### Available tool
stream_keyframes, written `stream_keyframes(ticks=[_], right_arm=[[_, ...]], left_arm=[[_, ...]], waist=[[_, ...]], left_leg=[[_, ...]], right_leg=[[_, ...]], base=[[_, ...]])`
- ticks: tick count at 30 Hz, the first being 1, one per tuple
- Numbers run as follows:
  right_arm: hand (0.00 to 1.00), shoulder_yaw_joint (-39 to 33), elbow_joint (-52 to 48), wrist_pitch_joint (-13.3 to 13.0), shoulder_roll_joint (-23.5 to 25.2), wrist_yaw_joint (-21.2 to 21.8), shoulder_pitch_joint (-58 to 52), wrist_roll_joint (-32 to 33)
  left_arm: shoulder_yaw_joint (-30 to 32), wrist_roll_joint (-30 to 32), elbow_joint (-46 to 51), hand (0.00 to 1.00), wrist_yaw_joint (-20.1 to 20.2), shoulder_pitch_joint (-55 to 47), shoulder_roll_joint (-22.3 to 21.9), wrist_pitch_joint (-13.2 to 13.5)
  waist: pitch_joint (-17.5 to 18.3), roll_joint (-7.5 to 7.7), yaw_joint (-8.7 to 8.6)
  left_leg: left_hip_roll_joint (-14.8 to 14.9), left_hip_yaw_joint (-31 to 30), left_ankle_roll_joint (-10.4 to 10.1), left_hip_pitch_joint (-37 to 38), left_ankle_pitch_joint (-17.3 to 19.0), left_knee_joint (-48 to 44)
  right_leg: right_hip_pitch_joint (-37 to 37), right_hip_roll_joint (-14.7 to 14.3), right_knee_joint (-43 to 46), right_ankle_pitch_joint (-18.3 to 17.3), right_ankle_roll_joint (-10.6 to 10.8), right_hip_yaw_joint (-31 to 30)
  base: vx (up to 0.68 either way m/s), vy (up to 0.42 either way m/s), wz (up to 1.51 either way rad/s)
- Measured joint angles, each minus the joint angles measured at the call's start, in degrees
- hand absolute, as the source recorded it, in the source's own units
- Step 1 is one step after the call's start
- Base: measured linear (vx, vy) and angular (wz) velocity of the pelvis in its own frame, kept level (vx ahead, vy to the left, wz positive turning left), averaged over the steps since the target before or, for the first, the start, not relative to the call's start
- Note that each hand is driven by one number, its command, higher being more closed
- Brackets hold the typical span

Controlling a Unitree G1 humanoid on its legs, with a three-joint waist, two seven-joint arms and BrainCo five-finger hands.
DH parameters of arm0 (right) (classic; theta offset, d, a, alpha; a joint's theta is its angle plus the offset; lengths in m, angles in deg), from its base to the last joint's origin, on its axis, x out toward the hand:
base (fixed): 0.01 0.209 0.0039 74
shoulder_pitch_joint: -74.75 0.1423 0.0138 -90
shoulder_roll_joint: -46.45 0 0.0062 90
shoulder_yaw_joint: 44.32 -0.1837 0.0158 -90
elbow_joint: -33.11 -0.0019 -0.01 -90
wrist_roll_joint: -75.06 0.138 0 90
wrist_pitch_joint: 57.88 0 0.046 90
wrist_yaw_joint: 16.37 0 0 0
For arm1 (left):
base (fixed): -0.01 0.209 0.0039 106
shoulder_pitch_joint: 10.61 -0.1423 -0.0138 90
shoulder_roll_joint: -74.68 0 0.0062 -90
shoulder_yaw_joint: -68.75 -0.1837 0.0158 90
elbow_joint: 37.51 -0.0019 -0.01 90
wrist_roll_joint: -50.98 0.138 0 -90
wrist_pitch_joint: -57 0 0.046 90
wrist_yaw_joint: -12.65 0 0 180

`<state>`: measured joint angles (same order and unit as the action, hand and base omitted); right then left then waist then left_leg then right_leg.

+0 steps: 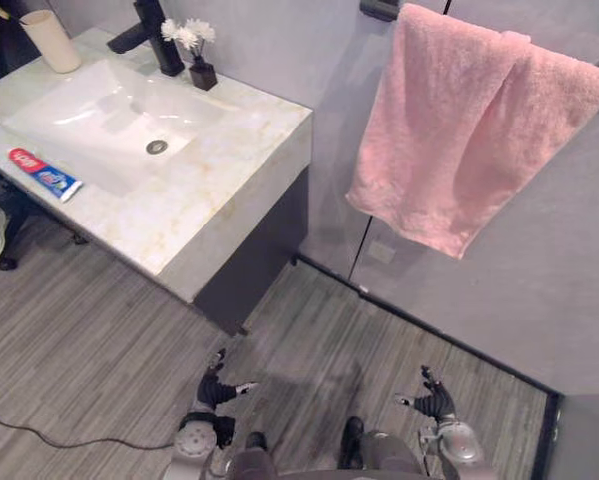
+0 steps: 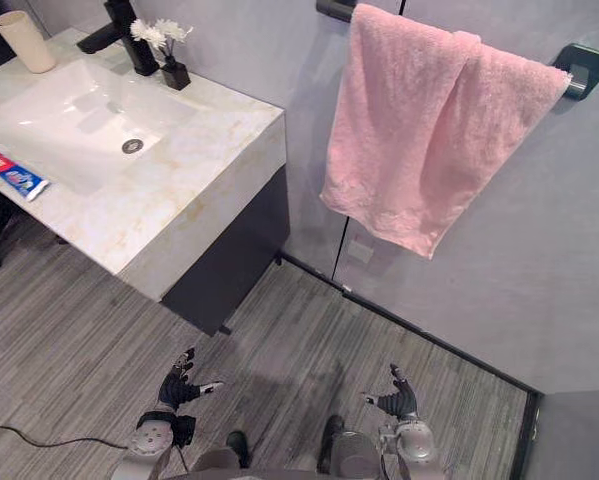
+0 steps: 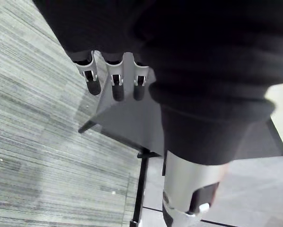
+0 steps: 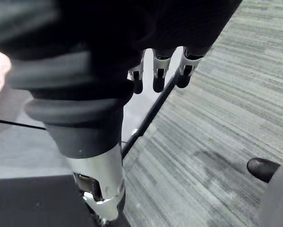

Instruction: Organize washtable

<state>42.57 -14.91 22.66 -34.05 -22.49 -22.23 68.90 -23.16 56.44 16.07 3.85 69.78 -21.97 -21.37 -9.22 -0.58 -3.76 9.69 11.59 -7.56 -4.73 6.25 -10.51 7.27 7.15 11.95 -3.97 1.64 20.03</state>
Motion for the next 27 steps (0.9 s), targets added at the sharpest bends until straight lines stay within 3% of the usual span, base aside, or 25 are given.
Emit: stream_keyframes(ticks=[2, 3, 4, 6, 10, 13, 14, 15, 16, 17, 19, 20, 24, 26, 27], right_arm=[[0.00, 0.97, 0.02, 0.18, 0.03, 0.06, -0.04, -0.07], [0.00, 1.40, 0.14, 0.57, 0.14, 0.11, -0.12, -0.07], [0.00, 1.47, 1.46, 1.02, 0.48, 0.20, -0.31, -0.05], [0.00, 1.29, 2.78, 1.24, 1.01, 0.33, -0.77, 0.16], [0.00, 0.72, 2.67, 1.09, 1.17, 0.25, -1.51, 1.63], [0.00, 0.46, 2.30, 1.06, 1.67, 0.09, -1.62, 2.30], [0.00, -0.34, 2.15, 1.02, 1.71, 0.11, -1.76, 2.33], [0.00, -0.49, 2.15, 1.00, 1.70, 0.01, -1.93, 2.33], [0.00, -0.50, 2.15, 1.00, 1.76, 0.00, -1.95, 2.33], [0.00, -0.52, 1.74, 0.88, 2.56, -0.13, -2.09, 2.30], [0.00, -1.01, 0.34, 0.26, 2.69, -0.23, -0.97, 2.26], [0.00, -1.01, 0.33, 0.14, 2.64, -0.26, -0.62, 2.23], [0.00, 0.37, -0.44, -0.29, 4.21, -0.33, 1.10, 1.68], [0.00, 2.98, -0.31, -0.28, 4.30, -0.23, 2.78, 1.20], [0.00, 4.44, -0.31, -0.27, 4.78, -0.12, 4.43, 1.10]], left_arm=[[0.25, 0.06, -0.11, 0.00, -0.03, -0.62, 0.52, -0.02], [0.27, 0.28, -0.14, 0.00, -0.03, -0.62, 0.86, -0.04], [0.49, 0.29, -0.16, 0.00, -0.04, -0.67, 1.04, -0.07], [2.32, 0.24, -0.35, 0.00, -0.07, -1.01, 0.53, -0.14], [3.83, 0.14, -1.81, 0.00, -0.15, -1.47, -0.34, -0.13], [4.95, -0.52, -3.83, 0.00, -0.41, -1.62, -1.04, -0.17], [5.25, -0.79, -4.61, 0.00, -0.45, -1.63, -1.50, -0.18], [6.28, -1.19, -4.84, 0.00, -0.51, -2.76, -2.44, -0.21], [6.67, -1.44, -4.91, 0.00, -0.57, -3.29, -2.56, -0.22], [7.17, -2.09, -4.88, 0.00, -1.15, -3.82, -2.51, -0.22], [8.07, -2.65, -5.43, 0.00, -1.51, -4.01, -2.39, -0.23], [8.34, -2.66, -5.88, 0.00, -1.56, -3.93, -2.37, -0.21], [9.35, -2.63, -7.51, 0.00, -1.80, -4.53, -1.77, -0.54], [10.00, -2.62, -7.57, 0.00, -2.34, -4.57, -1.85, -0.53], [11.34, -2.62, -7.92, 0.00, -2.54, -4.51, -1.88, -0.53]], waist=[[-0.01, 0.14, 0.01], [-0.05, 0.08, 0.02], [-0.10, 0.30, 0.08], [-0.36, 0.81, 0.15], [0.43, 1.25, 1.11], [0.73, 1.30, 1.42], [0.69, 1.24, 1.52], [0.69, 0.94, 1.63], [0.78, 1.32, 1.81], [1.40, 2.36, 2.35], [1.90, 3.24, 2.34], [1.88, 3.30, 2.29], [1.71, 3.84, 2.92], [1.37, 4.20, 3.46], [0.91, 4.98, 3.73]], left_leg=[[-1.03, -1.02, 1.06, -2.00, 0.07, -1.19], [-1.33, -2.39, 1.79, -4.04, 0.95, -3.21], [-1.92, -4.11, 2.07, -5.25, 1.16, -4.25], [-3.19, -7.48, 2.00, -5.97, 1.12, -4.69], [-6.39, -15.03, 1.64, -6.16, -0.96, 1.69], [-7.30, -18.80, 3.37, -5.99, -4.66, 8.92], [-7.26, -18.50, 4.20, -5.77, -6.65, 9.81], [-6.66, -16.58, 6.72, -5.46, -13.05, 10.61], [-6.84, -15.86, 5.61, -5.00, -14.24, 10.87], [-7.63, -12.64, 6.75, -4.51, -15.21, 11.91], [-6.85, 1.96, 9.67, -4.18, -14.66, 12.61], [-6.87, 3.76, 8.96, -4.08, -15.51, 12.56], [-10.48, 2.51, 9.27, -0.63, -15.21, 14.65], [-11.16, 3.02, 9.53, -0.64, -14.06, 13.95], [-11.79, 3.88, 9.63, -1.08, -13.09, 13.02]], right_leg=[[0.56, -0.23, -1.10, 1.48, 1.13, -2.38], [1.49, -0.64, -0.03, 1.30, 1.37, -6.68], [1.72, -0.95, 1.42, 0.03, 2.42, -11.15], [0.38, -1.38, 2.38, -4.01, 3.13, -13.82], [-0.65, -2.53, 1.65, -6.65, 3.19, -13.46], [-2.63, -1.67, -0.79, -6.62, 3.14, -7.40], [-3.78, -1.35, -0.63, -6.45, 2.69, -5.27], [-6.30, -1.11, 0.36, -7.08, 1.69, -1.81], [-7.27, -0.66, 0.78, -7.58, 1.78, -0.53], [-8.21, 0.42, 0.92, -7.69, 1.88, 1.11], [-9.48, 2.10, 0.63, -7.86, 2.16, 3.82], [-9.83, 2.38, 0.67, -7.91, 2.24, 3.78], [-13.72, 3.83, -1.88, -8.02, 2.48, 1.44], [-14.07, 4.69, -3.30, -7.98, 3.88, -0.14], [-14.02, 5.37, -4.33, -8.65, 5.72, -0.92]], base=[[-0.23, 0.127, 0.19], [-0.16, 0.085, 0.52], [-0.18, 0.092, 0.67], [-0.12, -0.007, 0.92], [-0.03, -0.065, 1.09], [0.06, -0.082, 1.56], [0.13, -0.016, 1.64], [0.12, -0.001, 1.37], [0.16, 0.023, 1.27], [0.13, 0.056, 0.97], [0.18, 0.120, 1.14], [0.21, 0.142, 0.86], [0.11, 0.104, 0.31], [0.02, 0.069, -0.22], [-0.01, 0.059, -0.35]])
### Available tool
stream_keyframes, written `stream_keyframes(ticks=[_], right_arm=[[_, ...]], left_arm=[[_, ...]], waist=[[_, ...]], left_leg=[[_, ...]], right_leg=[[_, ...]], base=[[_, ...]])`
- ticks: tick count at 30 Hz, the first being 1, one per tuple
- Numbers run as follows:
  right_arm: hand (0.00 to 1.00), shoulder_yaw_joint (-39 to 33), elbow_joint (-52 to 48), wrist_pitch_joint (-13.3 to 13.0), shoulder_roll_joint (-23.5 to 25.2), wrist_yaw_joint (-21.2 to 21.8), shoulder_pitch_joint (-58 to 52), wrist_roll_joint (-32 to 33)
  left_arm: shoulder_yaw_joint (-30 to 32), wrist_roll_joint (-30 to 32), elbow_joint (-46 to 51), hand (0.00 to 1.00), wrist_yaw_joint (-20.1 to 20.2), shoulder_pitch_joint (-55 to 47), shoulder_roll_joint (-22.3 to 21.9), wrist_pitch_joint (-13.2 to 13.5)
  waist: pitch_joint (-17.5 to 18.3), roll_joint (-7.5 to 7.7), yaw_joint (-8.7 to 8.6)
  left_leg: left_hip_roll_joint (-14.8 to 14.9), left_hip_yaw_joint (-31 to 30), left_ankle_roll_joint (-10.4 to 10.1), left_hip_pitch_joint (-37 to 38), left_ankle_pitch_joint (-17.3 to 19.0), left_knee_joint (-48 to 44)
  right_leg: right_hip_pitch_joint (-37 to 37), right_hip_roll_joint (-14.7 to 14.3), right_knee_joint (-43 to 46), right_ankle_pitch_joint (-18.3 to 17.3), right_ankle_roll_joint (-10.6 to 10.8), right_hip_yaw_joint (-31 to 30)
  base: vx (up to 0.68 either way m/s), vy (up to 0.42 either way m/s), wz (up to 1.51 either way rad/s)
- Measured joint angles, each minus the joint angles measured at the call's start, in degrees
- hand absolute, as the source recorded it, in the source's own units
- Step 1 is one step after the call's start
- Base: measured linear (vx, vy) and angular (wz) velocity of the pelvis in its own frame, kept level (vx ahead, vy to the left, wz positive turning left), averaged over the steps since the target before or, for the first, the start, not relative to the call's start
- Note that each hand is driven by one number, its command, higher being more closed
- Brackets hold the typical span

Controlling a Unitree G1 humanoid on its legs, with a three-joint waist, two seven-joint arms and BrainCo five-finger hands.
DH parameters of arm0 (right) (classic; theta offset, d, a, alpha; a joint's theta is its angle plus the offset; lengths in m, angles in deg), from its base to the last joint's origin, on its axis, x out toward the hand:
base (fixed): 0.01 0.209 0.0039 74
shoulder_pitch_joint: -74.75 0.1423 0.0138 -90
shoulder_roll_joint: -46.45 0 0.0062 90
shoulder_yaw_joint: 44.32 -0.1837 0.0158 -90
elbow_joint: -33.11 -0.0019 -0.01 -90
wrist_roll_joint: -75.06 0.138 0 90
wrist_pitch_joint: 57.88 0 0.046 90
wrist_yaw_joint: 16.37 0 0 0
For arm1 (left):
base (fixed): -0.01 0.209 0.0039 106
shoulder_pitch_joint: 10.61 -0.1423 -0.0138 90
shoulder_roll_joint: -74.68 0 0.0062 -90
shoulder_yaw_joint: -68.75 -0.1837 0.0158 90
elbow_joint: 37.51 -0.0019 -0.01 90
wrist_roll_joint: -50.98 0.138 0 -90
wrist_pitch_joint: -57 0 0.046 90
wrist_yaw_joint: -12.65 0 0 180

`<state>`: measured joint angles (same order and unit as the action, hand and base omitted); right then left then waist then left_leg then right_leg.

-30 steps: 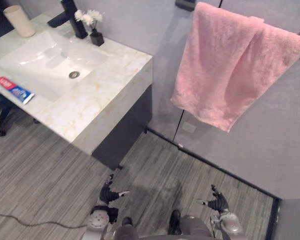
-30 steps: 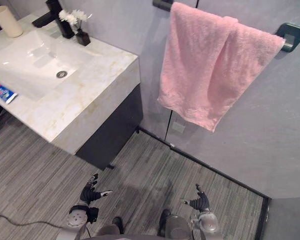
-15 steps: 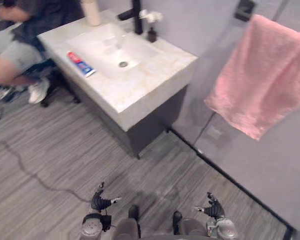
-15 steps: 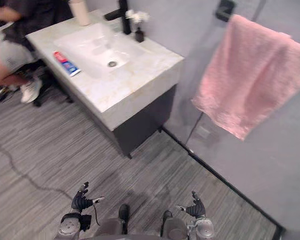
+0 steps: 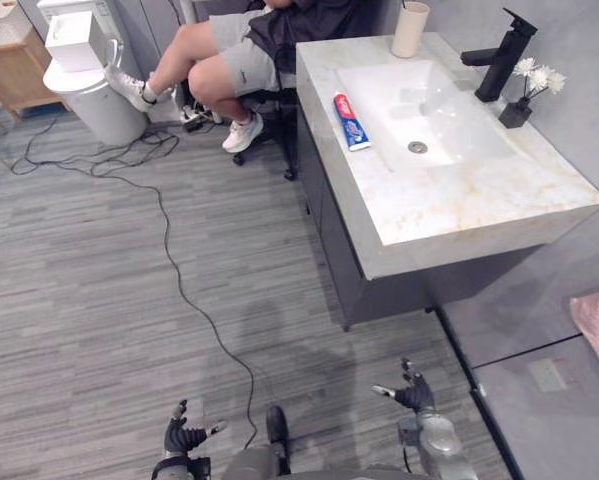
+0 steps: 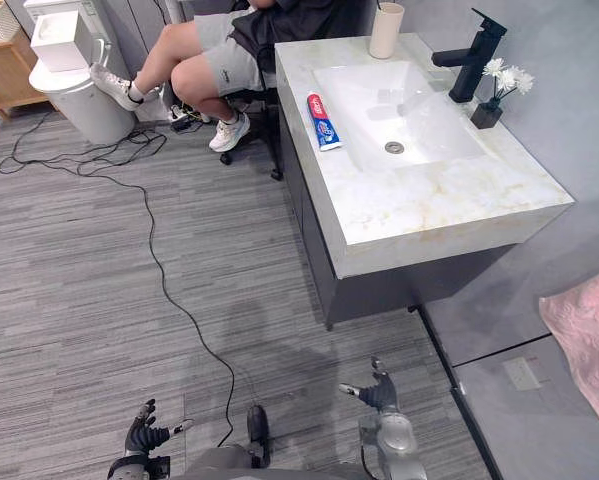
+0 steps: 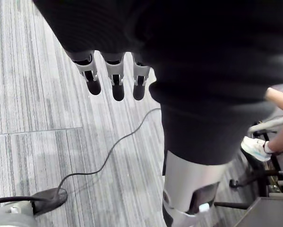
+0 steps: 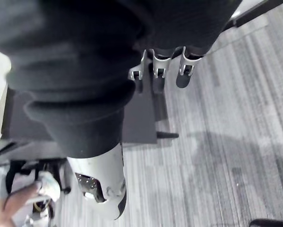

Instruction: Organize washtable

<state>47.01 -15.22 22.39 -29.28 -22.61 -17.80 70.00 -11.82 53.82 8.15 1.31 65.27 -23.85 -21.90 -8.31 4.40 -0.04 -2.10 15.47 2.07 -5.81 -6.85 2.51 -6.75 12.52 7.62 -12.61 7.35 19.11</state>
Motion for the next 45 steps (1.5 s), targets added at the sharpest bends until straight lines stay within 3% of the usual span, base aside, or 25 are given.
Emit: stream_keyframes(ticks=[2, 7, 8, 9, 13, 15, 17, 18, 20, 21, 22, 23, 24, 25, 27, 29, 32, 34, 35, 36, 37, 40, 42, 43, 45], right_arm=[[0.00, 0.89, 0.07, 0.01, 0.35, 0.10, 1.81, 0.00], [0.00, 1.14, -0.03, 0.16, -1.18, 0.30, 1.30, 0.05], [0.00, 1.40, -0.12, 0.18, -1.37, 0.31, 1.00, 0.02], [0.00, 1.56, -0.11, 0.27, -1.99, 0.47, 0.44, 0.02], [0.00, 3.83, -0.46, 0.03, -1.42, 1.53, -1.05, 0.09], [0.00, 4.27, -0.50, -0.42, -1.90, 1.64, -1.13, 0.27], [0.00, 4.27, -0.48, -0.51, -3.20, 1.96, -1.74, 0.33], [0.00, 4.19, -0.54, -0.46, -3.69, 2.48, -2.38, 0.41], [0.00, 4.06, -1.14, -0.45, -3.60, 2.71, -3.92, 0.99], [0.00, 4.01, -2.80, -0.43, -3.72, 2.67, -5.24, 1.11], [0.00, 3.97, -4.44, -0.25, -4.29, 2.63, -4.59, 1.05], [0.00, 4.24, -5.82, -0.21, -4.30, 2.58, -4.61, 0.98], [0.00, 5.40, -8.24, -0.08, -4.16, 2.62, -4.82, 0.99], [0.00, 5.45, -9.08, -0.08, -3.08, 2.60, -5.02, 1.08], [0.00, 5.19, -9.38, -0.09, -1.95, 2.24, -5.69, 1.64], [0.00, 4.93, -10.03, -0.07, -1.89, 1.83, -5.90, 2.23], [0.00, 1.49, -11.95, -0.06, -1.56, 1.12, -6.33, 2.22], [0.00, -0.72, -11.49, 0.07, -1.59, 0.98, -6.95, 2.20], [0.00, -2.75, -10.49, 0.27, -2.43, 0.78, -8.45, 2.13], [0.00, -3.18, -9.41, 1.25, -1.13, 0.81, -8.95, 2.06], [0.00, -3.01, -9.48, 1.26, 0.31, 1.11, -10.79, 1.96], [0.00, -2.77, -8.55, 1.30, 1.74, 1.32, -11.34, 1.97], [0.00, -2.53, -4.38, 1.17, 1.69, 1.48, -7.72, 2.15], [0.00, -2.54, -1.04, 1.22, 1.61, 1.47, -5.54, 2.19], [0.00, -2.63, 2.56, 1.24, 1.38, 1.40, -3.87, 2.22]], left_arm=[[0.36, -0.02, -1.26, 0.00, -0.05, 0.34, -0.12, -0.06], [0.20, -0.09, -1.12, 0.00, -0.05, -0.53, -0.72, -0.21], [0.06, -0.08, -1.07, 0.00, -0.03, -0.36, -0.86, -0.27], [-0.52, -0.07, -0.55, 0.00, 0.00, -0.04, -0.97, -0.21], [-2.32, -0.03, -0.55, 0.00, 0.07, 2.76, 0.19, -0.07], [-3.45, -0.04, -0.74, 0.00, 0.14, 4.86, 0.19, 0.04], [-5.48, -0.05, -0.71, 0.00, 0.15, 7.14, 0.00, 0.49], [-6.75, -0.02, -0.73, 0.00, 0.19, 7.84, 0.16, 0.77], [-7.36, 0.04, -1.05, 0.00, 0.96, 7.34, 0.07, 0.70], [-7.11, 0.04, -1.00, 0.00, 1.36, 6.23, -0.64, 0.65], [-6.51, 0.07, -0.91, 0.00, 1.34, 5.94, -2.24, 0.59], [-5.94, 0.07, -0.85, 0.00, 1.36, 5.22, -2.60, 0.51], [-3.73, 0.08, -0.25, 0.00, 1.35, 3.88, -3.72, 0.45], [-2.31, 0.06, 0.93, 0.00, 1.31, 2.64, -4.13, 0.39], [-2.41, 0.06, 2.77, 0.00, 1.35, 1.66, -4.05, 0.40], [-2.55, 0.04, 4.84, 0.00, 1.47, 1.81, -4.39, 0.72], [-2.86, 0.01, 5.92, 0.00, 2.48, 2.56, -5.15, 0.80], [-3.06, -0.01, 5.39, 0.00, 2.48, 2.64, -5.87, 0.70], [-3.09, 0.05, 4.99, 0.00, 2.49, 2.73, -7.19, 0.64], [-3.03, 0.06, 4.61, 0.00, 2.46, 3.09, -6.00, 0.55], [-2.93, 0.09, 4.56, 0.00, 2.46, 3.20, -4.98, 0.63], [-2.79, 0.09, 4.35, 0.00, 2.45, 3.48, -4.75, 0.55], [-2.83, 0.08, 4.16, 0.00, 2.35, 3.97, -4.02, 0.43], [-2.80, 0.04, 3.70, 0.00, 2.37, 4.67, -2.83, 0.43], [-2.82, -0.22, 1.36, 0.00, 2.45, 6.62, -0.53, 0.20]], waist=[[-0.59, 0.42, 0.21], [-0.51, 0.08, 0.72], [-0.69, -0.31, 0.60], [-1.02, -1.18, -0.02], [-2.03, -1.73, -1.80], [-2.83, -3.01, -2.54], [-3.65, -4.03, -3.21], [-3.69, -3.82, -4.60], [-3.68, -2.85, -5.45], [-3.46, -2.34, -6.76], [-4.36, -5.17, -6.67], [-4.52, -5.68, -6.57], [-4.94, -6.15, -5.25], [-5.32, -5.74, -4.20], [-5.67, -3.60, -1.57], [-5.62, -2.61, -0.17], [-5.57, -2.28, 1.19], [-4.83, -3.53, 0.98], [-3.69, -4.66, 0.80], [-2.73, -2.78, 0.81], [-1.40, -0.70, 0.36], [-0.65, 0.36, 0.95], [-0.69, -0.11, 0.71], [-0.63, -0.39, 0.72], [-0.55, -0.30, 0.52]], left_leg=[[-0.38, 1.19, 0.17, -1.48, 2.80, -3.03], [1.10, 1.51, 2.92, -11.98, 21.30, -29.48], [0.85, 0.85, 3.57, -11.46, 22.40, -29.85], [0.74, -0.66, 4.10, -9.60, 22.90, -28.56], [-0.57, -4.79, 4.25, 0.43, 22.64, -21.09], [-1.17, -6.95, 4.19, 7.02, 22.62, -15.99], [-2.10, -10.18, 4.11, 11.82, 22.61, -12.09], [-3.26, -12.77, 3.61, 13.81, 22.89, -10.98], [-4.80, -14.26, 0.60, 16.68, 24.59, -12.29], [-5.27, -13.81, -2.05, 16.58, 26.06, -18.34], [-2.91, -11.16, -4.81, 13.15, 25.16, -29.53], [-1.56, -9.06, -7.93, 10.20, 22.22, -36.85], [1.85, -5.80, -7.13, 4.58, 14.03, -50.42], [5.29, -3.56, -4.68, 0.97, 16.09, -59.89], [8.25, -1.29, -2.49, -2.50, 19.87, -62.39], [9.81, -1.48, -1.96, -6.98, 22.81, -57.47], [9.88, -10.90, -5.30, -12.60, 22.98, -39.87], [10.68, -18.13, -8.82, -10.81, 18.20, -24.64], [12.73, -17.24, -9.51, -9.77, 10.34, -22.78], [11.73, -13.97, -8.65, -8.94, 12.13, -23.55], [11.31, -9.71, -7.12, -7.49, 13.78, -24.43], [12.25, -0.18, -5.69, -3.09, 15.60, -23.09], [12.73, 7.73, -4.77, 1.80, 15.02, -17.93], [13.08, 11.56, -4.76, 3.62, 15.01, -16.07], [12.68, 14.41, -4.76, 4.96, 15.01, -15.23]], right_leg=[[0.58, 1.35, -0.37, -0.79, 0.60, -0.61], [3.13, 4.33, 9.50, -3.98, 3.91, -3.77], [5.16, 4.80, 15.01, -3.37, 2.72, -5.06], [11.48, 4.31, 27.01, -1.79, -1.62, -9.42], [18.94, -3.89, 30.20, -6.85, -2.06, -11.19], [23.58, -8.67, 23.61, -6.03, -2.83, -8.47], [27.92, -10.81, 16.98, -1.22, -3.95, -5.73], [30.11, -11.24, 12.25, 3.67, -5.17, -4.66], [32.30, -11.68, 10.55, 10.80, -11.28, -2.88], [31.30, -11.87, 11.08, 17.04, -16.69, -2.52], [28.95, -13.34, 11.77, 14.69, -16.90, -1.71], [27.05, -13.82, 10.00, 13.19, -17.04, -2.36], [22.84, -15.94, 6.96, 12.57, -16.92, -5.18], [17.82, -17.61, 4.82, 11.06, -16.94, -7.61], [11.00, -17.47, 2.91, 8.54, -16.12, -12.56], [6.23, -16.53, 1.05, 7.43, -14.75, -17.88], [3.16, -14.14, 1.72, 4.24, -10.46, -28.29], [3.01, -13.47, 4.96, 0.19, -7.34, -33.91], [3.06, -13.52, 8.29, -3.86, -4.70, -38.59], [4.35, -11.58, 10.51, -4.34, -3.98, -39.67], [5.90, -9.88, 11.99, -3.12, -3.00, -39.21], [8.57, -7.12, 12.54, 0.58, -1.04, -33.27], [11.58, -4.32, 11.83, 1.12, -1.02, -16.78], [12.25, -3.24, 10.60, 2.65, -3.45, -4.76], [12.08, -3.36, 8.46, 5.33, -7.17, 8.33]], base=[[-0.01, 0.078, -0.30], [0.18, 0.191, -0.12], [0.27, 0.184, 0.23], [0.27, 0.222, 0.47], [0.44, 0.191, 0.55], [0.53, 0.130, 0.52], [0.52, 0.115, 0.86], [0.57, 0.087, 1.14], [0.62, 0.041, 1.03], [0.66, -0.007, 0.59], [0.66, 0.007, 0.38], [0.65, 0.049, -0.45], [0.80, 0.080, -0.82], [0.78, 0.077, -0.92], [0.66, 0.085, -1.15], [0.57, 0.170, -1.41], [0.50, 0.321, -1.69], [0.54, 0.548, -1.91], [0.48, 0.588, -1.68], [0.54, 0.652, -1.83], [0.31, 0.355, -1.28], [0.25, 0.377, -1.56], [0.09, 0.248, -1.90], [0.04, 0.193, -1.75], [0.04, 0.055, -1.36]])
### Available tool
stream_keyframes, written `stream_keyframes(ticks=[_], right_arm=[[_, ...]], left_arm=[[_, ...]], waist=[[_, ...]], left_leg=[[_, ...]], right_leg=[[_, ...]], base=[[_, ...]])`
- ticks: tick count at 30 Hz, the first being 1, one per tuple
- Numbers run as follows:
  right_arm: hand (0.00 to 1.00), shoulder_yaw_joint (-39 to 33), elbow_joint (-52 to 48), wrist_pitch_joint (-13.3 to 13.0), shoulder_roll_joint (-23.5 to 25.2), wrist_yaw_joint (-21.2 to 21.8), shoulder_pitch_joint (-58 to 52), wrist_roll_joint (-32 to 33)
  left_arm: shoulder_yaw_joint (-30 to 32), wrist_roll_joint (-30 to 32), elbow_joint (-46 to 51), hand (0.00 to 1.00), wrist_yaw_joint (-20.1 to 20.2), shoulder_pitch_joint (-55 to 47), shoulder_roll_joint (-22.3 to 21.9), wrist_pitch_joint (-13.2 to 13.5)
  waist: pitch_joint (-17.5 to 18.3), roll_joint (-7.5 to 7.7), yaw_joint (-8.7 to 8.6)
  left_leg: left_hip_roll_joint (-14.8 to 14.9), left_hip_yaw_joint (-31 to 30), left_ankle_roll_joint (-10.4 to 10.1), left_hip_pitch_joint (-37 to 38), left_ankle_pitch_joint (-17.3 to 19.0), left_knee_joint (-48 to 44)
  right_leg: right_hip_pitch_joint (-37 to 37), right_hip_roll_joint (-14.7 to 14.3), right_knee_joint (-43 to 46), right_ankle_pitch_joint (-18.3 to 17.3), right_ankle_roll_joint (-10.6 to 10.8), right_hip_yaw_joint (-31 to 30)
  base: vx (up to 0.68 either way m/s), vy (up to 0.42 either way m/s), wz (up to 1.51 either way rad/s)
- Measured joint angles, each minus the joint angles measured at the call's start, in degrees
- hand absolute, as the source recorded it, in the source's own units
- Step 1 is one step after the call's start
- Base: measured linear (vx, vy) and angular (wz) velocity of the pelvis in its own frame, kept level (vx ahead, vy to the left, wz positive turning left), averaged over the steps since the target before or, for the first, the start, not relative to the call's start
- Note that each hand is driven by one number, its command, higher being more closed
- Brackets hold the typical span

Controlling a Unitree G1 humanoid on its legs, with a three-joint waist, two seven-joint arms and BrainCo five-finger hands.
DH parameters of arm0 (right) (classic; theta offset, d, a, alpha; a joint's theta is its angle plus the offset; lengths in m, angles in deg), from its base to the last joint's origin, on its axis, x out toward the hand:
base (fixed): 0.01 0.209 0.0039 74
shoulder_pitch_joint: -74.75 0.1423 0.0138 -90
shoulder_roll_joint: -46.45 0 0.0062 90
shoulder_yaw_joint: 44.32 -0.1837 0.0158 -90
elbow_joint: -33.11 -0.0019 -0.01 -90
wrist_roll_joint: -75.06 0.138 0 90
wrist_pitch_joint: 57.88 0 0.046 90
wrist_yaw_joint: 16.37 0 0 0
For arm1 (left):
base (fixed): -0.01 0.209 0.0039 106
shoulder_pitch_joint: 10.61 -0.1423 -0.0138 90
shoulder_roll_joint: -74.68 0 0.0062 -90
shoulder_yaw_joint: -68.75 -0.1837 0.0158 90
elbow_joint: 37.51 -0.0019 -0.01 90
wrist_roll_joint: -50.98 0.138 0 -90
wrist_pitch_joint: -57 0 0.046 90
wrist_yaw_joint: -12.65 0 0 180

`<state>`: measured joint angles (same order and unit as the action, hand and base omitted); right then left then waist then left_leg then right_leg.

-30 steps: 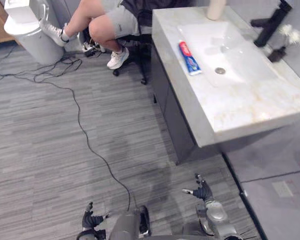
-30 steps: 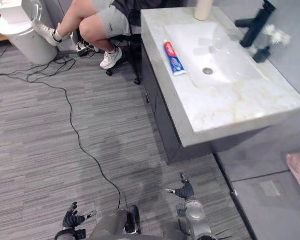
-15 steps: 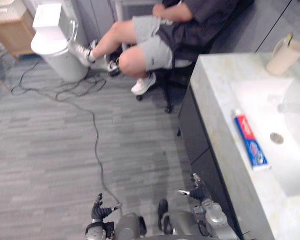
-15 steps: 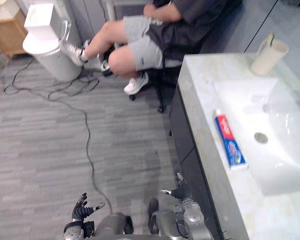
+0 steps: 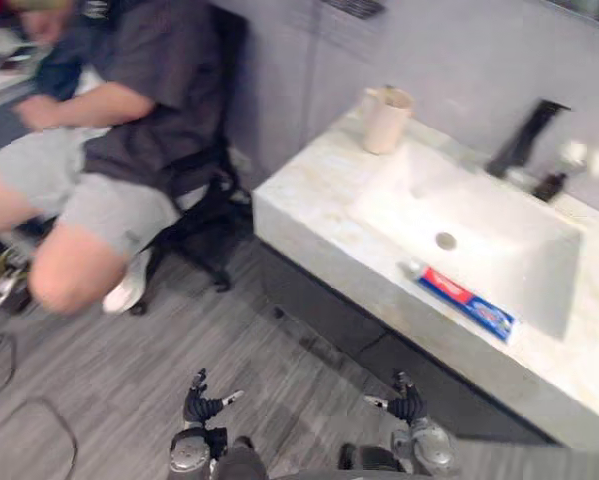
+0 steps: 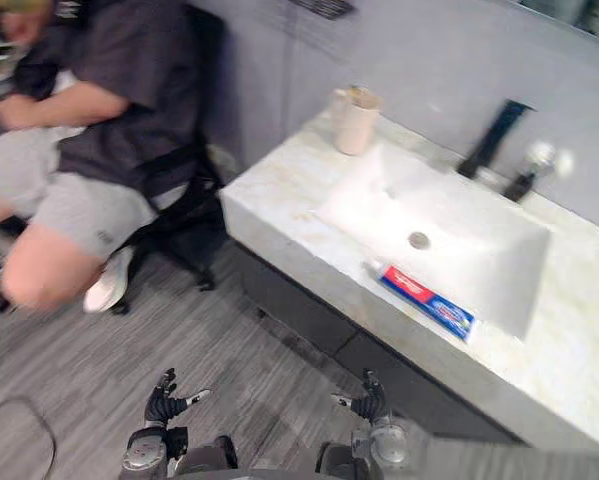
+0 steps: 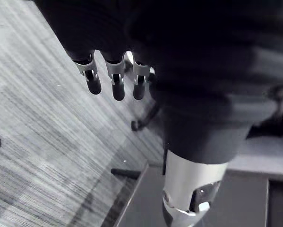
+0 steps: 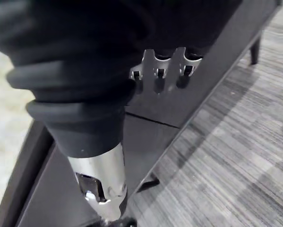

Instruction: Organize washtable

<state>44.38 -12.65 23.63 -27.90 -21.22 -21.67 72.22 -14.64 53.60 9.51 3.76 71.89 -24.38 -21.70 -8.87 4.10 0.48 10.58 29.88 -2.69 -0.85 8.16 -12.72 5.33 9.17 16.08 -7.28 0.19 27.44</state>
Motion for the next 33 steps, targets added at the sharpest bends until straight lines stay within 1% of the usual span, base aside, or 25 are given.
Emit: stream_keyframes(ticks=[1, 2, 3, 4, 5, 6, 7, 8, 9, 10, 11, 12, 13, 14, 15, 16, 17, 18, 20, 24, 25, 30, 33], right_arm=[[0.00, -0.34, 1.17, 0.01, -0.86, 0.03, 0.12, 0.00], [0.00, -0.89, 1.73, -0.01, -1.25, 0.02, 0.05, 0.00], [0.00, -2.22, 3.06, 0.05, -2.25, 0.04, -0.38, 0.05], [0.00, -3.59, 4.15, 0.20, -2.85, 0.02, -1.29, 0.20], [0.00, -3.91, 4.02, 0.18, -3.07, -0.01, -1.97, 0.79], [0.00, -4.88, 3.83, 0.15, -3.62, -0.17, -2.56, 1.30], [0.00, -4.98, 3.89, 0.16, -4.44, -0.32, -2.51, 1.87], [0.00, -5.12, 3.99, 0.17, -4.96, -0.33, -2.45, 2.26], [0.00, -5.93, 4.08, 0.17, -5.22, -0.47, -2.38, 2.49], [0.00, -7.11, 4.07, 0.10, -5.38, -0.73, -1.60, 2.76], [0.00, -7.27, 4.07, 0.10, -5.58, -0.94, -1.59, 2.81], [0.00, -7.46, 4.19, 0.09, -5.82, -1.25, -1.78, 2.83], [0.00, -7.73, 4.42, 0.09, -6.03, -1.31, -1.92, 2.82], [0.00, -8.31, 5.22, 0.15, -6.72, -1.53, -2.09, 2.82], [0.00, -8.32, 5.52, 0.17, -6.36, -1.48, -2.59, 2.83], [0.00, -8.39, 5.52, 0.17, -6.09, -1.48, -2.99, 2.83], [0.00, -9.37, 5.80, 0.18, -5.48, -1.47, -3.50, 2.82], [0.00, -9.65, 6.10, 0.20, -5.36, -1.48, -3.47, 2.82], [0.00, -9.64, 6.12, 0.19, -5.35, -1.46, -3.49, 2.80], [0.00, -9.62, 6.23, 0.18, -5.23, -1.43, -1.97, 2.76], [0.00, -7.72, 8.41, 0.19, -6.89, -1.52, -0.25, 2.19], [0.00, -7.75, 8.41, 0.19, -6.89, -1.52, -0.33, 2.23], [0.00, -8.06, 8.51, 0.19, -6.88, -1.52, -1.41, 2.97]], left_arm=[[-0.01, -0.55, -1.37, 0.00, 0.00, 1.21, 0.45, -0.54], [-0.01, -0.69, -1.76, 0.00, 0.01, 1.52, 0.50, -0.77], [0.02, -0.82, -2.57, 0.00, 0.11, 1.75, 0.44, -0.89], [-0.01, -0.80, -2.57, 0.00, 0.13, 1.49, -0.23, -0.92], [0.05, -0.79, -2.51, 0.00, 0.15, 1.37, -0.50, -0.92], [0.39, -0.79, -2.44, 0.00, 0.13, 0.96, -0.72, -0.92], [0.28, -0.85, -2.54, 0.00, 0.12, 0.01, -1.93, -0.96], [0.08, -0.86, -2.55, 0.00, 0.24, -0.41, -2.66, -0.98], [0.00, -0.87, -2.61, 0.00, 0.24, -0.84, -3.51, -1.01], [-0.41, -0.92, -2.61, 0.00, 0.20, -0.95, -4.14, -1.03], [-0.54, -0.95, -2.61, 0.00, 0.19, -0.90, -4.17, -1.02], [-0.55, -0.98, -2.61, 0.00, 0.14, -0.85, -4.01, -1.01], [-0.54, -0.98, -2.61, 0.00, 0.11, -0.87, -3.92, -1.00], [-0.53, -1.55, -3.01, 0.00, 0.00, -0.94, -3.47, -1.00], [-0.53, -2.04, -3.72, 0.00, 0.00, -0.94, -2.43, -1.01], [-0.57, -2.04, -4.20, 0.00, 0.00, -0.88, -1.92, -1.02], [-0.83, -2.03, -4.84, 0.00, 0.02, 0.28, -0.99, -1.04], [-0.86, -2.02, -4.82, 0.00, 0.02, 0.49, -0.56, -1.03], [-0.84, -2.01, -4.88, 0.00, 0.01, 0.45, 0.22, -1.04], [-0.83, -1.96, -5.16, 0.00, -0.01, 0.07, 1.79, -1.05], [-1.98, -1.94, -9.38, 0.00, 0.02, -0.31, 1.58, -1.51], [-2.07, -1.94, -9.38, 0.00, 0.02, -0.32, 1.57, -1.51], [-2.81, -2.16, -9.34, 0.00, 0.14, -0.38, 1.32, -1.51]], waist=[[0.20, 0.00, -0.15], [0.13, -0.45, -0.43], [0.03, -1.81, -1.65], [-0.20, -2.43, -2.67], [-0.30, -2.76, -2.71], [-0.33, -3.56, -2.27], [-0.03, -4.38, -1.25], [0.01, -4.74, -0.95], [-0.03, -4.82, -0.90], [-0.07, -4.62, -1.01], [-0.07, -4.62, -1.03], [-0.06, -4.64, -1.09], [0.12, -4.90, -1.11], [0.62, -5.69, -0.86], [1.16, -4.58, -1.19], [1.24, -4.00, -1.38], [1.35, -3.11, -1.33], [1.47, -2.80, -1.28], [1.50, -2.72, -1.32], [1.51, -2.74, -1.13], [2.38, -1.41, -1.29], [2.38, -1.41, -1.29], [2.34, -1.47, -1.32]], left_leg=[[-0.51, 0.18, -0.03, 0.69, 0.02, -0.15], [-0.59, 0.07, -0.05, 1.06, 0.03, -0.36], [-0.14, 0.10, -0.26, 1.40, 0.16, -2.06], [1.53, -0.20, -0.79, 0.94, 0.50, -7.52], [3.11, -0.77, -1.30, 0.15, 0.87, -12.21], [6.08, -3.78, -1.48, -2.96, 1.06, -22.57], [7.17, -9.27, -1.71, -4.81, 2.83, -27.79], [6.67, -11.61, -1.70, -4.82, 4.12, -27.57], [5.19, -14.57, -1.73, -4.84, 5.28, -25.21], [2.68, -18.82, -1.42, -5.00, 5.67, -18.89], [1.81, -21.03, -1.47, -5.26, 5.64, -15.98], [0.24, -25.42, -1.92, -5.47, 5.35, -10.45], [-0.35, -26.96, -2.41, -5.12, 4.64, -7.78], [-0.83, -27.92, -3.59, -4.59, 0.96, -5.68], [-1.72, -26.65, -3.28, -3.58, 1.14, -4.57], [-2.28, -26.37, -3.02, -3.19, 1.25, -4.16], [-3.48, -25.62, -2.66, -3.00, 1.35, -4.20], [-4.21, -25.11, -2.41, -2.84, 1.49, -4.16], [-5.54, -24.72, -2.14, -1.98, 1.46, -3.60], [-6.57, -23.51, -1.12, 0.16, 0.80, -0.48], [-8.07, -23.22, -0.73, 6.91, -4.83, 12.69], [-8.08, -23.22, -0.72, 7.10, -4.85, 12.69], [-8.09, -23.52, -0.70, 8.37, -4.87, 12.79]], right_leg=[[-1.22, -0.13, -1.82, -0.08, 0.11, 1.76], [-1.56, -0.56, -2.77, -0.06, 0.14, 0.54], [-2.92, -1.28, -4.45, 0.49, 0.99, -0.37], [-4.79, -1.97, -5.95, 0.61, 1.13, -1.42], [-5.93, -2.58, -6.78, 0.67, 1.17, -2.19], [-7.63, -4.06, -7.90, 0.57, 0.74, -4.72], [-8.34, -5.63, -8.27, 0.01, -0.22, -7.81], [-8.63, -6.00, -8.23, -0.04, -0.27, -9.60], [-8.96, -6.11, -8.22, -0.02, -0.24, -11.50], [-8.85, -6.09, -8.21, -0.07, -0.19, -14.69], [-8.88, -6.10, -8.21, -0.10, -0.13, -15.87], [-8.62, -6.11, -8.21, -0.05, 0.51, -17.92], [-8.25, -6.27, -8.20, 0.14, 1.14, -18.78], [-8.30, -6.54, -8.23, 0.38, 2.84, -21.06], [-9.02, -5.85, -8.99, 0.85, 3.92, -22.08], [-9.35, -5.19, -9.40, 1.05, 4.40, -22.44], [-9.28, -3.92, -9.61, 1.17, 5.03, -22.88], [-9.34, -3.15, -9.97, 1.40, 5.44, -23.10], [-9.84, -1.99, -10.43, 1.58, 5.74, -23.80], [-9.99, -1.37, -10.71, 1.72, 5.98, -24.93], [-11.11, -1.00, -13.31, 2.04, 6.70, -25.35], [-11.29, -1.00, -13.30, 2.05, 6.70, -25.34], [-12.71, -1.00, -13.32, 2.05, 6.70, -24.85]], base=[[0.07, -0.056, -1.08], [0.08, -0.093, -0.73], [0.07, -0.109, -0.47], [0.05, -0.095, -0.43], [0.04, -0.068, -0.73], [0.03, -0.015, -1.15], [0.04, 0.027, -1.37], [0.06, 0.048, -1.35], [0.08, 0.073, -1.33], [0.08, 0.081, -1.21], [0.12, 0.151, -1.16], [0.09, 0.162, -0.77], [0.15, 0.229, -0.98], [0.17, 0.198, -0.79], [0.21, 0.174, -0.64], [0.20, 0.160, -0.24], [0.16, 0.173, -0.12], [0.14, 0.208, -0.14], [0.09, 0.140, -0.10], [0.03, 0.061, -0.10], [0.00, 0.000, 0.00], [0.00, 0.000, 0.00], [0.00, -0.003, 0.05]])
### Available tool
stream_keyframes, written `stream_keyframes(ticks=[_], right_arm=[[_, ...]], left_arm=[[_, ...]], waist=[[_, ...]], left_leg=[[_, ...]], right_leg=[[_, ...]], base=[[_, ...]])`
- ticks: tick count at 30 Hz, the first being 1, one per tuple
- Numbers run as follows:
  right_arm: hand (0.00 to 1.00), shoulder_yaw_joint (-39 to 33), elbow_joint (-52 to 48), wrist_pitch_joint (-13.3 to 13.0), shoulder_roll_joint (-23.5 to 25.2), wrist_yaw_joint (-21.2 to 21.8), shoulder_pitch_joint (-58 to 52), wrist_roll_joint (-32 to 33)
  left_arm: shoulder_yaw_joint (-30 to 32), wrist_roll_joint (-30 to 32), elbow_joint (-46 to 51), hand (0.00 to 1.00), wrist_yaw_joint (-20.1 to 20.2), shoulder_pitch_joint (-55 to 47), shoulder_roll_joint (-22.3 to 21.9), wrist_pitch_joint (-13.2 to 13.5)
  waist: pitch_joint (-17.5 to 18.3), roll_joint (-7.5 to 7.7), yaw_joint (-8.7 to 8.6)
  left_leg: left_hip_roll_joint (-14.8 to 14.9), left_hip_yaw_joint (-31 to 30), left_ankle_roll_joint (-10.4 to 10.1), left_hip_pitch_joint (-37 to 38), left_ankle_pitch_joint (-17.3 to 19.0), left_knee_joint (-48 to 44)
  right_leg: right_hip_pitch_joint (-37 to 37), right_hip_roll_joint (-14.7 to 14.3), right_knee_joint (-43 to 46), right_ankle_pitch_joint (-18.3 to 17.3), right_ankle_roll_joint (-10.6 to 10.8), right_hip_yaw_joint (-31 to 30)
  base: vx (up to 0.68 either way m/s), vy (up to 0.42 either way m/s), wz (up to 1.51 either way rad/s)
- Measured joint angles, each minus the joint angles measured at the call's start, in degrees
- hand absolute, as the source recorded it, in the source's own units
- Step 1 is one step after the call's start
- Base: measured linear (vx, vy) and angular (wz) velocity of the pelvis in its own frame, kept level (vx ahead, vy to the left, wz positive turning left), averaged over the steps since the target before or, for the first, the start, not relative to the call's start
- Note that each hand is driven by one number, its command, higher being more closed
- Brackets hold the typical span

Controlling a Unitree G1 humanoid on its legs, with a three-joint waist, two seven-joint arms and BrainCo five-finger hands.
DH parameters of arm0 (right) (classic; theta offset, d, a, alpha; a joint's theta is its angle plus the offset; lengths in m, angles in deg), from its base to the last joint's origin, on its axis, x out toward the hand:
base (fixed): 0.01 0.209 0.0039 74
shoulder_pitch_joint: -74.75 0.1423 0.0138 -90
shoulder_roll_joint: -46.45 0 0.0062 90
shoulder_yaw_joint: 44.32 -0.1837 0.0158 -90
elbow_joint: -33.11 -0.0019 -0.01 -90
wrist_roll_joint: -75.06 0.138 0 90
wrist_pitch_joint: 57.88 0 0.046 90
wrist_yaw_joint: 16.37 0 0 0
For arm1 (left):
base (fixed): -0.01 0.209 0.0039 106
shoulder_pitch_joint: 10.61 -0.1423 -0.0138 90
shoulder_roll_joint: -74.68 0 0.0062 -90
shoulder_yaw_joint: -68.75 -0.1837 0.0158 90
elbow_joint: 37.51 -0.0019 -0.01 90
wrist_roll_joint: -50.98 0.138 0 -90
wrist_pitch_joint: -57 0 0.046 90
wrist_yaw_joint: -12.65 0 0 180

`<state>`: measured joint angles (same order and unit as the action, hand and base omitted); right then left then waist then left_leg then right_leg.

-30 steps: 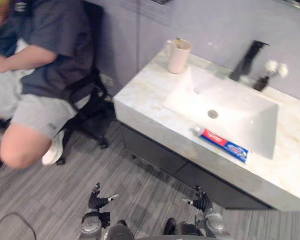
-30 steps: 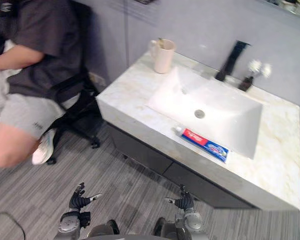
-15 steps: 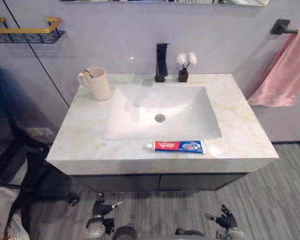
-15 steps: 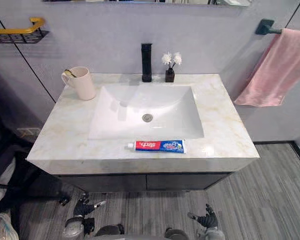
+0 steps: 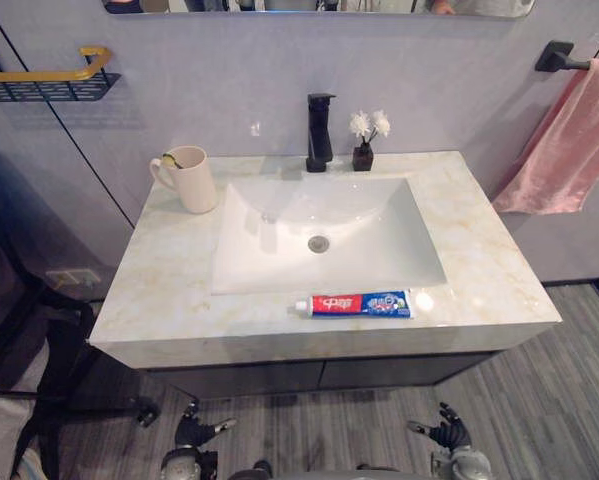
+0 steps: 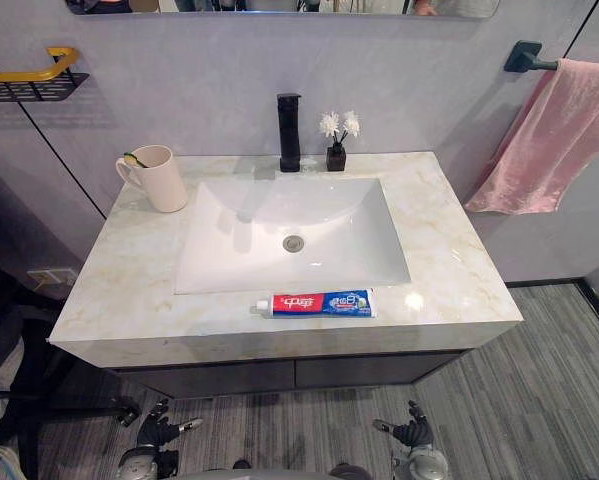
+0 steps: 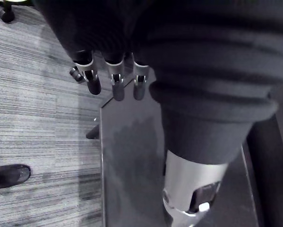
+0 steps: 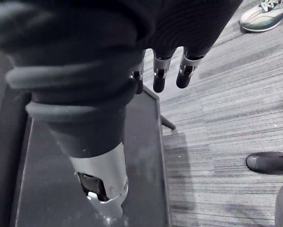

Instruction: Organize washtable

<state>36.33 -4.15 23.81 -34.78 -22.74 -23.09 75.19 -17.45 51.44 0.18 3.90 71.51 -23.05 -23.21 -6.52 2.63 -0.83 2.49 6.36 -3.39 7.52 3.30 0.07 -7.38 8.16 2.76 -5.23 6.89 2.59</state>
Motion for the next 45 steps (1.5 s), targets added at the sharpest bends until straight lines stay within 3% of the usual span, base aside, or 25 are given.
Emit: stream_keyframes(ticks=[4, 11, 16, 19, 22, 24, 28, 29, 32, 34, 36, 38, 42, 45], right_arm=[[0.00, -2.24, 0.51, 0.00, 0.08, -0.08, -0.73, 2.96], [0.00, -7.66, 0.38, 0.00, -0.11, -1.12, -2.34, 7.35], [0.00, -8.91, -0.62, -0.02, -1.23, -0.78, -2.32, 8.27], [0.00, -8.89, -3.64, -0.19, -3.00, 0.35, -2.45, 8.27], [0.00, -8.83, -6.67, -0.41, -3.51, 1.67, -2.97, 8.23], [0.00, -8.68, -7.59, -0.86, -3.45, 1.90, -4.10, 8.18], [0.00, -8.09, -9.68, -1.58, -3.23, 2.85, -5.09, 7.45], [0.00, -8.09, -9.67, -1.58, -3.19, 2.86, -5.36, 6.92], [0.00, -8.06, -9.57, -1.54, -3.15, 3.20, -5.45, 6.24], [0.00, -7.64, -8.93, -1.47, -3.15, 4.08, -4.98, 6.18], [0.00, -7.52, -8.58, -1.45, -3.15, 4.19, -4.49, 6.18], [0.00, -6.16, -8.44, -1.45, -3.46, 4.53, -3.74, 6.21], [0.00, -3.59, -6.90, -1.43, -3.63, 5.42, -3.34, 6.23], [0.00, -2.68, -6.17, -1.23, -3.62, 5.44, -3.27, 6.24]], left_arm=[[-1.99, -2.29, 0.00, 0.00, 0.57, -0.16, -0.66, 0.01], [-0.91, -4.56, -0.02, 0.00, 1.31, -2.04, -1.58, 0.01], [7.89, -4.37, -0.04, 0.00, 1.36, -3.96, 2.07, -0.47], [14.54, -4.31, 0.66, 0.00, 1.32, -4.02, 7.54, -0.52], [21.27, -3.95, 11.16, 0.00, 1.10, -5.30, 12.63, -0.65], [25.14, -1.87, 25.03, 0.00, 0.75, -5.84, 16.07, -0.59], [29.81, 0.51, 47.84, 0.00, -1.68, -5.18, 17.46, -0.55], [29.35, 1.99, 54.82, 0.00, -2.59, -3.99, 17.46, -0.35], [24.91, 5.97, 64.61, 0.00, -4.26, 0.08, 18.19, 1.44], [13.06, 10.97, 70.10, 0.00, -4.98, 4.69, 21.84, 2.33], [6.34, 14.12, 71.57, 0.00, -4.68, 7.20, 23.71, 3.03], [-7.60, 18.62, 72.28, 0.00, -2.16, 12.24, 26.08, 4.62], [-25.38, 20.77, 69.57, 0.00, 3.28, 19.25, 26.33, 6.74], [-31.50, 22.25, 66.63, 0.00, 6.78, 20.73, 25.67, 6.98]], waist=[[-0.12, -0.27, 0.03], [-0.56, -1.14, -0.03], [-0.48, -1.28, 0.04], [-0.36, -1.52, 0.22], [-0.26, -1.76, 0.82], [0.02, -1.76, 1.97], [0.44, -2.08, 2.42], [0.53, -2.79, 2.82], [0.86, -4.33, 3.25], [1.19, -4.97, 3.22], [1.13, -4.85, 3.16], [1.04, -4.70, 1.79], [0.91, -4.30, -0.47], [0.86, -4.24, -1.90]], left_leg=[[-0.04, -0.27, 0.04, 1.50, -0.28, 0.27], [-0.25, -1.81, 0.07, 3.91, -3.97, 5.21], [-0.42, -2.49, -0.17, 3.10, -4.05, 5.67], [-0.53, -3.06, -0.08, 2.38, -4.02, 5.69], [-0.52, -3.61, -0.26, 1.93, -4.22, 5.33], [-0.68, -4.78, 0.00, 2.05, -4.36, 5.31], [-1.20, -6.41, 0.06, 2.05, -4.31, 5.29], [-1.31, -7.09, 0.06, 1.89, -4.31, 5.28], [-1.39, -8.20, 0.06, 1.80, -4.32, 5.25], [-1.38, -9.48, 0.05, 1.75, -4.32, 4.63], [-1.39, -9.51, 0.04, 1.56, -4.32, 4.35], [-1.35, -9.74, -0.08, 1.12, -4.44, 3.89], [-1.13, -9.54, -0.11, 1.15, -4.47, 3.91], [-0.83, -8.53, -0.14, 0.96, -4.51, 4.06]], right_leg=[[-1.61, 0.07, 0.00, 0.00, 0.00, 0.46], [-2.48, 0.20, 0.07, 0.00, 0.01, 2.25], [-2.44, 0.48, -0.22, -0.35, -0.19, 3.38], [-2.45, 0.54, -1.03, -0.29, -0.27, 4.04], [-2.72, 0.60, -1.17, -0.03, -0.12, 5.27], [-3.92, 0.66, -1.94, 0.05, -0.01, 6.51], [-5.32, 0.97, -2.93, 0.04, 0.00, 8.24], [-5.46, 1.01, -2.92, 0.04, -0.01, 8.49], [-6.28, 1.01, -2.89, 0.03, 0.00, 9.15], [-6.83, 0.89, -2.74, -0.15, 0.04, 10.25], [-6.82, 0.90, -2.70, -0.44, 0.04, 10.26], [-6.33, 0.86, -1.92, -0.86, 0.00, 10.15], [-5.22, 0.84, -0.50, -1.32, -0.06, 9.66], [-4.12, 0.66, 0.03, -1.33, -0.08, 8.44]], base=[[-0.05, -0.016, 0.05], [-0.11, -0.030, 0.12], [-0.08, -0.013, 0.12], [-0.01, -0.005, 0.13], [0.06, -0.013, 0.18], [0.10, -0.023, 0.23], [0.06, -0.013, 0.22], [0.02, -0.016, 0.24], [0.00, -0.023, 0.21], [-0.05, -0.038, 0.31], [-0.07, -0.024, 0.07], [-0.10, -0.028, 0.02], [-0.07, -0.013, -0.07], [-0.05, -0.001, -0.22]])
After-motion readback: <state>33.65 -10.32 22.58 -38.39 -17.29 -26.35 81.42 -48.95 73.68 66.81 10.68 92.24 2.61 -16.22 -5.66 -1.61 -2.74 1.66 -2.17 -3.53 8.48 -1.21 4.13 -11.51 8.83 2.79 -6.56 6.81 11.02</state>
